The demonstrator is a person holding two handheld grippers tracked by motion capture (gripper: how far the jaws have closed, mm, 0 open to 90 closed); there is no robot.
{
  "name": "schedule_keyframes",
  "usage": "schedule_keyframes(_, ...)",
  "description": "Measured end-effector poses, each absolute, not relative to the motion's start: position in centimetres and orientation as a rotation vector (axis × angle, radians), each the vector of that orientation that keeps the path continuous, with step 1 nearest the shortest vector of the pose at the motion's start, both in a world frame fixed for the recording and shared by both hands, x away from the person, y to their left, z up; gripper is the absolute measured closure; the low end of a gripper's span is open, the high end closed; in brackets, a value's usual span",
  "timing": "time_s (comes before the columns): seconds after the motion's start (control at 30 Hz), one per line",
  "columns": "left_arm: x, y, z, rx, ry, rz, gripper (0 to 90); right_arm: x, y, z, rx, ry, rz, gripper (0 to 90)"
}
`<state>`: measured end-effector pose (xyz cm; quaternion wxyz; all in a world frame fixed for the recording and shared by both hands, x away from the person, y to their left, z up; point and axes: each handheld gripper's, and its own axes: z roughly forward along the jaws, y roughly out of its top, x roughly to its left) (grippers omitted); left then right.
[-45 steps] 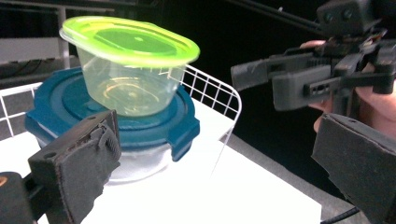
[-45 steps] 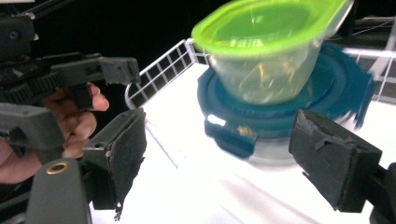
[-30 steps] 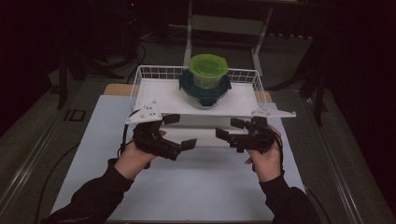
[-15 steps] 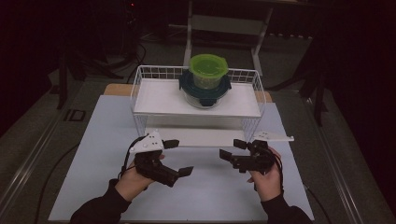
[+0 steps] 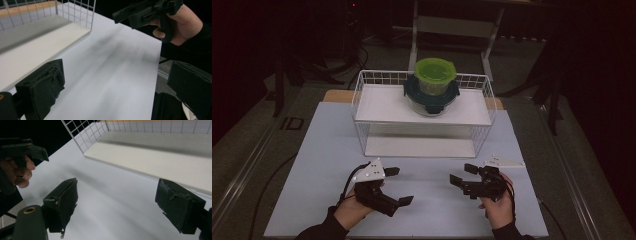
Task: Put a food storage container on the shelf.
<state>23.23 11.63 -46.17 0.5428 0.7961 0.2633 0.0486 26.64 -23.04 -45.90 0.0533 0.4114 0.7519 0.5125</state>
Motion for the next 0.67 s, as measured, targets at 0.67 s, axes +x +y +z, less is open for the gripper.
schedule_keyframes(0.67, 22.1, 12.8, -49.4, 1.886, 0.68, 0.134, 0.6, 25.8, -23.7, -48.7, 1.244, 2.305, 1.469, 16.2)
